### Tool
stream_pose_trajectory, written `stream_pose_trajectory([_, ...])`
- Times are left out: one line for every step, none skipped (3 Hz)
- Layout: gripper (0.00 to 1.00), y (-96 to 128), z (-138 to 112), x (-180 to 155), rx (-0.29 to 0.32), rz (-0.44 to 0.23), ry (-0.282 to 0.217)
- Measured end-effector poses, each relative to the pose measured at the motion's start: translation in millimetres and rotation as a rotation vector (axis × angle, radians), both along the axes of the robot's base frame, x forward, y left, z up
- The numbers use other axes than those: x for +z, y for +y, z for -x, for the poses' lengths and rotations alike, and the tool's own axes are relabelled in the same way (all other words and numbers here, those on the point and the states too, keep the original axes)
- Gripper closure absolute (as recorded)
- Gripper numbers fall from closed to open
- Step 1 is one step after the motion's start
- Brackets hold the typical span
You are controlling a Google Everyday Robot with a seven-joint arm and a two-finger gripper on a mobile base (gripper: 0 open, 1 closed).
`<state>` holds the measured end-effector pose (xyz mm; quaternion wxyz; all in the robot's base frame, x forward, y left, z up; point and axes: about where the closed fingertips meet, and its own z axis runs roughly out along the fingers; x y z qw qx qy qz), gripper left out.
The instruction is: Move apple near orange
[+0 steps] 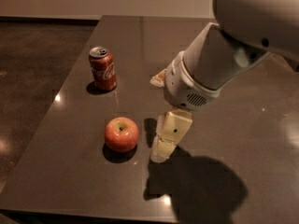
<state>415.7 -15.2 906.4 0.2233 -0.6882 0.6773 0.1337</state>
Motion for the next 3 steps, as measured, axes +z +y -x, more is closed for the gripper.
stream_pose_trajectory([0.0,27,6,-14,0.037,-0.033,0.017])
stream_pose_trajectory([0.0,48,11,-24,0.06,-0.049,0.013])
stream_pose_trajectory([0.0,64,11,-34,0.072,-0.054,0.0])
